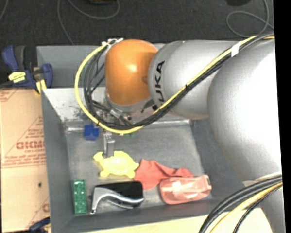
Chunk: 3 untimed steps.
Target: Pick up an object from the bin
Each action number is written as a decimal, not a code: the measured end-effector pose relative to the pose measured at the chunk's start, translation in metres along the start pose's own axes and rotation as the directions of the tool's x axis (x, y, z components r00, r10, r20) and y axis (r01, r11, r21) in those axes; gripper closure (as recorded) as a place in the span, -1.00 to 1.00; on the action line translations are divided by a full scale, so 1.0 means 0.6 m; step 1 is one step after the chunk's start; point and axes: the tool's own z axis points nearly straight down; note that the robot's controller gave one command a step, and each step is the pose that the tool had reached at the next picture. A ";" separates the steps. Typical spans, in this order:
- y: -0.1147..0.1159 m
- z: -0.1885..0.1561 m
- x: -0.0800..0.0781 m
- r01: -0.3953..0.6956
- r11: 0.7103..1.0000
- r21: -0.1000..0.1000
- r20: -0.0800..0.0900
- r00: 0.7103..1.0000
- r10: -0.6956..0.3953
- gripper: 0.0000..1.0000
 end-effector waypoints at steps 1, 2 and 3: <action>-0.066 0.047 0.034 0.179 0.984 -0.001 -0.006 0.984 -0.179 -1.00; -0.073 0.135 0.014 0.029 1.000 -0.001 0.003 1.000 -0.029 1.00; -0.073 0.135 0.014 0.028 1.000 -0.002 0.003 1.000 -0.028 1.00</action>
Offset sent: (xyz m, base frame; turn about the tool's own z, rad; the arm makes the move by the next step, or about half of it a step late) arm -0.0057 -0.0435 -0.0816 -0.0295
